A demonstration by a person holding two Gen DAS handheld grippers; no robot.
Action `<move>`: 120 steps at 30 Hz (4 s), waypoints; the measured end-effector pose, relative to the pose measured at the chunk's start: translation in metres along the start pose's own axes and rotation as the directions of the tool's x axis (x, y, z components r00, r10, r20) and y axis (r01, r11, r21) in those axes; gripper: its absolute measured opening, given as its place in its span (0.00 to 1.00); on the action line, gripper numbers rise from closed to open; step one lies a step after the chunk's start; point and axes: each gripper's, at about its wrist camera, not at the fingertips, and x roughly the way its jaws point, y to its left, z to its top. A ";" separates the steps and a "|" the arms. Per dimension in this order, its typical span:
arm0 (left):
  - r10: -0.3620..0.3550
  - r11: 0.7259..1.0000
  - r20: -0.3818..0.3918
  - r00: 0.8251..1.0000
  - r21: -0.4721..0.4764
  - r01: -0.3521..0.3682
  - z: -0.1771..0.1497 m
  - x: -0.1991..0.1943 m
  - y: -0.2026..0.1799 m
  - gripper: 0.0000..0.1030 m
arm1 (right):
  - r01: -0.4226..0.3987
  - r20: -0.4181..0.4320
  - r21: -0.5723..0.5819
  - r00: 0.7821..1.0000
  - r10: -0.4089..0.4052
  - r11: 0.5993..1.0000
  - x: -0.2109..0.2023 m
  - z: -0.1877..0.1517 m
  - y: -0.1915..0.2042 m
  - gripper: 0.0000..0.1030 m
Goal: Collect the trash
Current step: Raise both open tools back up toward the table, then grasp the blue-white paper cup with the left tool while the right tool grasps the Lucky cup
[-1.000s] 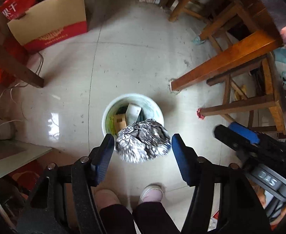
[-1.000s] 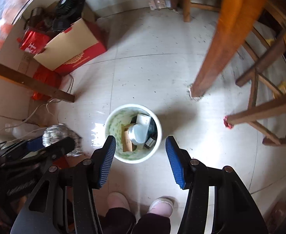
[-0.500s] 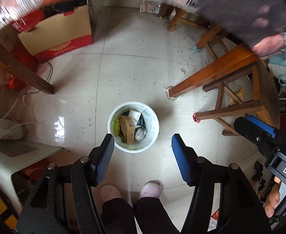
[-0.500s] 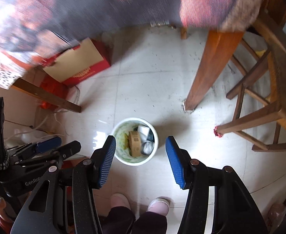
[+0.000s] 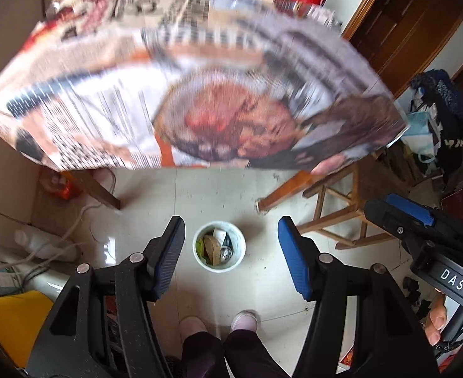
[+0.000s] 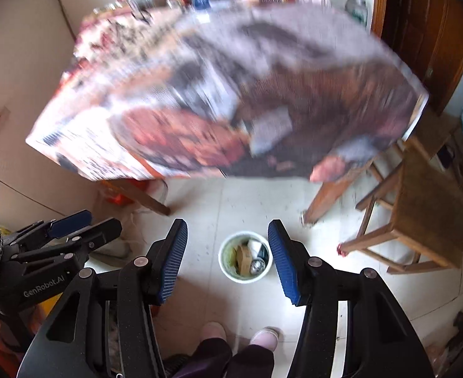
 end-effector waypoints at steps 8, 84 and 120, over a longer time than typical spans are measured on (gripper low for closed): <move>-0.044 0.997 0.171 0.984 0.073 0.032 0.030 -0.131 -0.017 0.58 | 0.025 0.136 -0.034 0.991 -0.021 0.999 -0.102 0.023 0.051 0.53; 0.077 0.993 0.242 0.967 0.069 -0.096 0.407 -0.031 0.033 0.90 | 0.038 0.004 0.019 0.999 -0.038 0.999 0.074 0.342 0.011 0.89; -0.184 0.976 -0.062 0.981 0.105 0.190 0.491 0.165 0.042 0.31 | 0.208 -0.051 0.122 0.978 -0.203 0.971 0.120 0.324 -0.013 0.71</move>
